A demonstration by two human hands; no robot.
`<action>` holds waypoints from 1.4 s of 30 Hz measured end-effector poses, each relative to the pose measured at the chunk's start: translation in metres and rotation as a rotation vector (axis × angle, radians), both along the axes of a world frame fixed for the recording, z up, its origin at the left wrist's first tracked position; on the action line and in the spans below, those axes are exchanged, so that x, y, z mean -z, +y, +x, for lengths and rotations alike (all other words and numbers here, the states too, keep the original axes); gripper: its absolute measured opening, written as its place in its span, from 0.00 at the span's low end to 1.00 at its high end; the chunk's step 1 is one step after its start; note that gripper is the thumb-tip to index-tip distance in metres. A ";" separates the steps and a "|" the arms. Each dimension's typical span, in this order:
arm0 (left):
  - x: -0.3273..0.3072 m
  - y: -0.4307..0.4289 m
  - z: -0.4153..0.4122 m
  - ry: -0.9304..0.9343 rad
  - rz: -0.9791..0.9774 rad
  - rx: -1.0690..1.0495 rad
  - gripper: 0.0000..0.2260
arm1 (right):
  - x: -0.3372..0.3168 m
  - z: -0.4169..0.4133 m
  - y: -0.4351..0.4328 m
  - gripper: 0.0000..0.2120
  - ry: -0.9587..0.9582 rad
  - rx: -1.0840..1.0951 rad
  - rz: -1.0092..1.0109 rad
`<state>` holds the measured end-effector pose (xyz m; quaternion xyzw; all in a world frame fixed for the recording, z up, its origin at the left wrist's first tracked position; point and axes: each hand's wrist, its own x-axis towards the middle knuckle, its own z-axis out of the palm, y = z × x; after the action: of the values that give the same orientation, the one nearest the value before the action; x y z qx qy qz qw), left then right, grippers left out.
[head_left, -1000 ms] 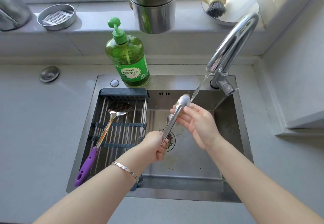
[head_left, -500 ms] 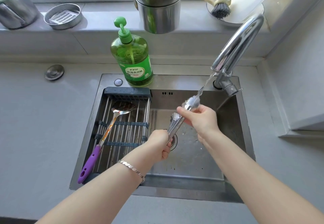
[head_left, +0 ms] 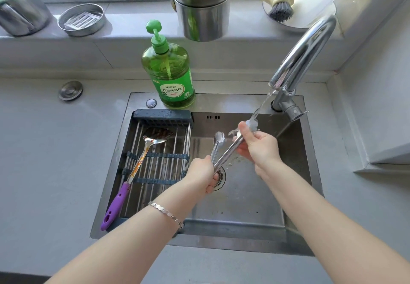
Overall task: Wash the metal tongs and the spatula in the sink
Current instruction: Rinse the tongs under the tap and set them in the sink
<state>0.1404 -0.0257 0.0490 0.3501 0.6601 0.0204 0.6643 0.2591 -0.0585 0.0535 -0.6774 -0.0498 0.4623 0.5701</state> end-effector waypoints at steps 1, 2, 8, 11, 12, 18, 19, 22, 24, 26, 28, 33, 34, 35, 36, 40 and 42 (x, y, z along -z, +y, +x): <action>0.000 0.000 0.001 0.008 0.070 0.031 0.16 | 0.002 0.002 0.001 0.14 0.052 0.036 -0.010; 0.001 -0.001 0.001 0.016 0.155 0.065 0.16 | 0.004 0.002 0.002 0.15 0.128 0.069 0.002; 0.005 -0.008 -0.012 -0.093 0.562 0.213 0.11 | 0.009 0.001 0.003 0.11 0.287 0.122 0.092; 0.008 -0.009 -0.017 -0.086 0.644 0.324 0.15 | 0.011 0.001 0.002 0.05 0.184 0.074 0.083; 0.009 -0.009 -0.018 -0.080 0.662 0.334 0.15 | 0.012 0.000 0.002 0.05 0.162 0.067 0.085; 0.007 -0.004 -0.019 -0.107 0.697 0.229 0.15 | 0.014 -0.021 -0.001 0.06 0.222 0.013 0.105; 0.006 -0.003 -0.020 -0.110 0.703 0.230 0.13 | 0.013 -0.020 -0.001 0.05 0.225 0.005 0.098; 0.004 -0.002 -0.021 -0.114 0.709 0.254 0.08 | 0.011 -0.008 0.002 0.04 0.222 0.073 0.065; 0.005 -0.002 -0.019 -0.112 0.701 0.249 0.08 | 0.013 -0.007 0.003 0.07 0.226 0.141 0.049; 0.006 -0.003 -0.015 -0.115 0.660 0.230 0.07 | 0.015 -0.012 0.002 0.06 0.202 0.125 0.046; 0.007 -0.002 -0.014 -0.151 0.571 0.227 0.08 | 0.016 -0.015 0.001 0.04 0.186 0.039 0.031; 0.001 0.003 -0.004 -0.149 0.397 0.242 0.08 | 0.011 -0.003 0.017 0.08 0.122 -0.021 -0.105; -0.003 0.006 0.000 -0.168 0.307 0.178 0.10 | 0.011 -0.002 0.024 0.08 0.094 -0.017 -0.153; -0.008 0.009 0.004 -0.197 0.201 0.096 0.11 | 0.011 -0.001 0.031 0.08 0.061 -0.019 -0.202; -0.013 0.012 0.009 -0.231 0.109 0.019 0.12 | 0.010 -0.001 0.039 0.08 0.025 -0.024 -0.245; -0.021 0.022 0.018 -0.248 0.052 0.011 0.15 | 0.002 0.004 0.062 0.09 -0.128 -0.081 -0.365; -0.022 0.023 0.020 -0.196 0.116 0.099 0.16 | 0.000 0.007 0.062 0.11 -0.092 -0.056 -0.364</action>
<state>0.1607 -0.0024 0.0709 0.4165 0.5718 0.0600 0.7043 0.2661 0.0040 0.0535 -0.7882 -0.0100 0.4478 0.4221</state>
